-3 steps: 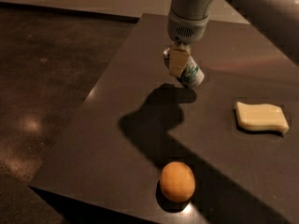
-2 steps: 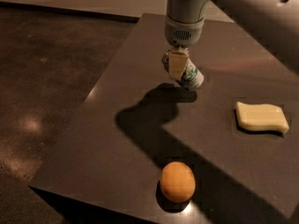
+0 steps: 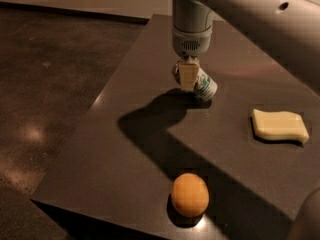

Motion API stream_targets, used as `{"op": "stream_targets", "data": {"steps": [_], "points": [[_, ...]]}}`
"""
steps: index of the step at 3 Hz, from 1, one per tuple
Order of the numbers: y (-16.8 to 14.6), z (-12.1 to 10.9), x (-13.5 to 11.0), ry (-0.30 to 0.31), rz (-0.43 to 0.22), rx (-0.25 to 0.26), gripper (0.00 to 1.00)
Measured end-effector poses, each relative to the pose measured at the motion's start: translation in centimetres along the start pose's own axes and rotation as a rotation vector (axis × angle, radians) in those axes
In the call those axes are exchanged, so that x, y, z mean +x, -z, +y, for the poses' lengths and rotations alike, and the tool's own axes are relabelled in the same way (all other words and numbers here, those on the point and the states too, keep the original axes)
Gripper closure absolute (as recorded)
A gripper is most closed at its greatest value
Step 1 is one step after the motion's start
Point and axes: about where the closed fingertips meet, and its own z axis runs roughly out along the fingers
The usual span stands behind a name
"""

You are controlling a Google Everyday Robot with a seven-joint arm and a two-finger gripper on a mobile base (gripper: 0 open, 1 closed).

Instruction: Knock 7up can over

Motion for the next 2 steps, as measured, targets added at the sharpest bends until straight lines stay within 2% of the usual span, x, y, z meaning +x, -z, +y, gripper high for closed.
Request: {"op": "stream_targets", "data": {"steps": [1,2], "points": [[-0.69,0.29,-0.04,0.024,0.019,-0.013,0.07],[-1.16,0.74,-0.07,0.059,0.028,-0.028,0.00]]}}
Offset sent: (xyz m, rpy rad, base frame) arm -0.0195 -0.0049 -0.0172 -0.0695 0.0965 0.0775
